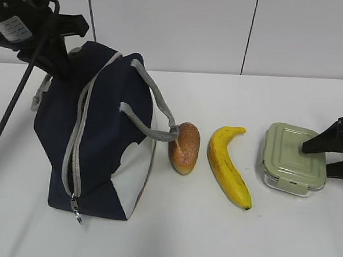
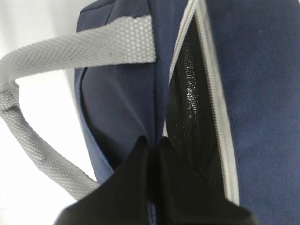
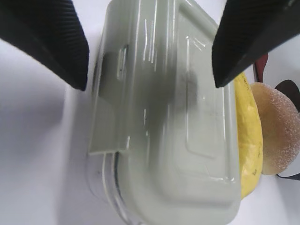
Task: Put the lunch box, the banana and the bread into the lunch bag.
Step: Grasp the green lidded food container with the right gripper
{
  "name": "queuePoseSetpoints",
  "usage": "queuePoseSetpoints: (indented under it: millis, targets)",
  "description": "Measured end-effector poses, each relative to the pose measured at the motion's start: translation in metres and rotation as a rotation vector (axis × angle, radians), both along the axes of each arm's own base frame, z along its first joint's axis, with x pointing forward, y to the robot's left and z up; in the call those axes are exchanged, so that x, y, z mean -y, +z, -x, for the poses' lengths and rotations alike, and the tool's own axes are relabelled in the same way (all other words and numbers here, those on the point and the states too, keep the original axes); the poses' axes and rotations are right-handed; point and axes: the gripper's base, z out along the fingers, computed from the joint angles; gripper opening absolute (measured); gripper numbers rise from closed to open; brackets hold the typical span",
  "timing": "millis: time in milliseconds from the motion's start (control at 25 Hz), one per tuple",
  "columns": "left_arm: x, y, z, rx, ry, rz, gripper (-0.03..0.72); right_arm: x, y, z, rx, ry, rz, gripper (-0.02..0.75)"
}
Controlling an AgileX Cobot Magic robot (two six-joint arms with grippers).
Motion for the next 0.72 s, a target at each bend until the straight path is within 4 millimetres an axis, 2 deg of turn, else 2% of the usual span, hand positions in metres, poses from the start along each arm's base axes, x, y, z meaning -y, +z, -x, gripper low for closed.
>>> queuePoseSetpoints:
  millis: [560, 720]
  targets:
    - [0.000, 0.000, 0.000, 0.004, 0.000, -0.003, 0.002, 0.001, -0.019, -0.010, -0.051, 0.046, -0.077, 0.584]
    - [0.000, 0.000, 0.000, 0.004, 0.000, -0.003, 0.001, 0.001, -0.020, -0.011, -0.056, 0.050, -0.095, 0.511]
